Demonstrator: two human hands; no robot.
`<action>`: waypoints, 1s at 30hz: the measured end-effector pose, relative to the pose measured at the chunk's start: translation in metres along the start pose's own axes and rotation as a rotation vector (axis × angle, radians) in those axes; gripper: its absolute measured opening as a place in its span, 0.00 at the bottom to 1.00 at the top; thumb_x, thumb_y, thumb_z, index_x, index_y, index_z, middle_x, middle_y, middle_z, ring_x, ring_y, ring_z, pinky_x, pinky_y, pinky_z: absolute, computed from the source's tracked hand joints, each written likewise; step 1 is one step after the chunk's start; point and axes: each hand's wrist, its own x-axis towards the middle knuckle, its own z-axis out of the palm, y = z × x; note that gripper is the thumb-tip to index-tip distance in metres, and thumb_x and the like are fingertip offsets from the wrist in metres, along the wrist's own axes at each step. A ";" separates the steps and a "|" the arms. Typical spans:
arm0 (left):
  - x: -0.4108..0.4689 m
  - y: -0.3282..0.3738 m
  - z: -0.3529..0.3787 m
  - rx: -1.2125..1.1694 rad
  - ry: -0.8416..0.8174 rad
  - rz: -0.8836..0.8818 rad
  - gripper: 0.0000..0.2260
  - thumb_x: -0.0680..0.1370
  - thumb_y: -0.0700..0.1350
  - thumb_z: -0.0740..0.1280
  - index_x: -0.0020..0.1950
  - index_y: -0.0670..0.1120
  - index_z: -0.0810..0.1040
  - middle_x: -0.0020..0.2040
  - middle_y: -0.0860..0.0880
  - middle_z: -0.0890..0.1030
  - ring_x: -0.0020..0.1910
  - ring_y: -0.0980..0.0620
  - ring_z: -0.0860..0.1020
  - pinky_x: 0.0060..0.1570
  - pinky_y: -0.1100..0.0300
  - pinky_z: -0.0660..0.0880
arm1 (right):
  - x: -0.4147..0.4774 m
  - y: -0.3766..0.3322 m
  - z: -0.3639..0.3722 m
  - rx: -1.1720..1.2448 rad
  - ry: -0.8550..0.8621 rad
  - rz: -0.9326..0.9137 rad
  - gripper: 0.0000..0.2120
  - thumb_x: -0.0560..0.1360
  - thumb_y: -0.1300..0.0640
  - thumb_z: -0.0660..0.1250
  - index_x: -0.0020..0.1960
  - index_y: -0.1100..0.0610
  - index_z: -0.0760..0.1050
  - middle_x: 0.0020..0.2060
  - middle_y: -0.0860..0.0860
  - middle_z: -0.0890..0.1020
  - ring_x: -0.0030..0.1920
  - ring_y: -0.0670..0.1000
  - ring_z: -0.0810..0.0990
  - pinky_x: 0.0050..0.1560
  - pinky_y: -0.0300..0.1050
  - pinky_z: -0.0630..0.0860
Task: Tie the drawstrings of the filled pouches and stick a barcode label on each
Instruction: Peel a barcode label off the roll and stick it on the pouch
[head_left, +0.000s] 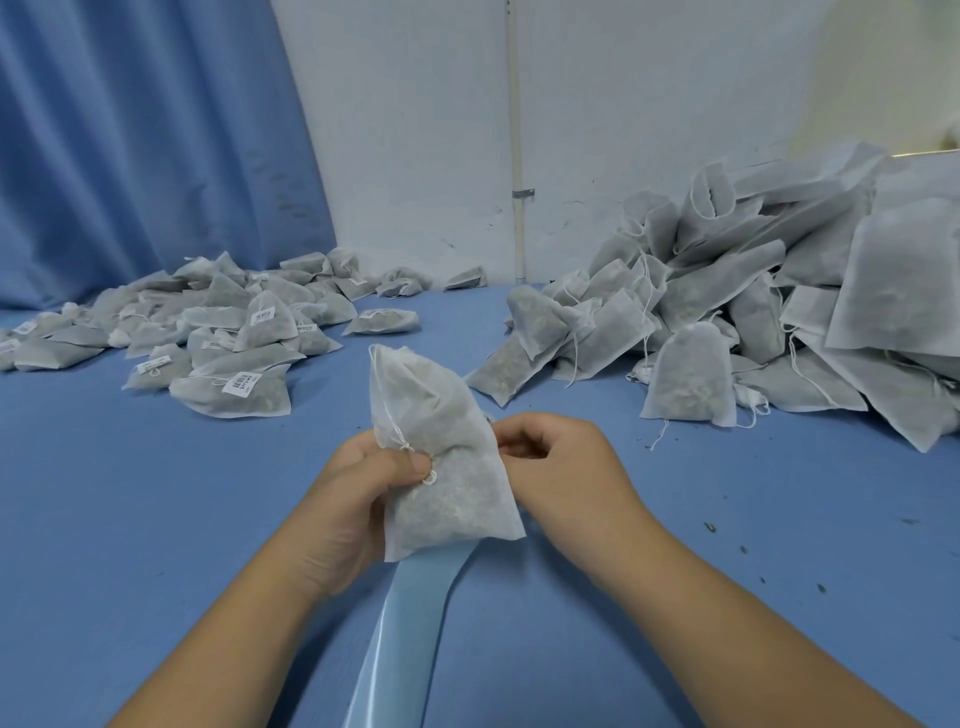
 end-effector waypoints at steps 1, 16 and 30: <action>0.000 0.000 0.000 0.000 0.004 -0.003 0.19 0.57 0.46 0.71 0.46 0.42 0.86 0.46 0.40 0.83 0.44 0.46 0.83 0.39 0.57 0.81 | 0.000 0.000 0.000 0.016 -0.012 0.009 0.03 0.69 0.56 0.75 0.42 0.50 0.83 0.36 0.45 0.85 0.37 0.43 0.82 0.45 0.45 0.81; 0.003 0.001 0.000 -0.365 0.091 -0.090 0.25 0.53 0.41 0.69 0.50 0.38 0.81 0.40 0.42 0.82 0.37 0.47 0.83 0.36 0.58 0.81 | 0.006 -0.004 -0.013 0.036 0.066 0.081 0.06 0.72 0.54 0.73 0.48 0.47 0.80 0.41 0.45 0.83 0.42 0.47 0.83 0.43 0.43 0.79; 0.000 -0.001 -0.005 -0.107 0.174 -0.032 0.23 0.52 0.44 0.71 0.46 0.39 0.78 0.36 0.44 0.81 0.35 0.49 0.82 0.33 0.57 0.80 | 0.005 -0.002 -0.004 0.036 0.211 -0.004 0.12 0.71 0.65 0.71 0.42 0.47 0.79 0.47 0.46 0.82 0.42 0.48 0.82 0.35 0.29 0.73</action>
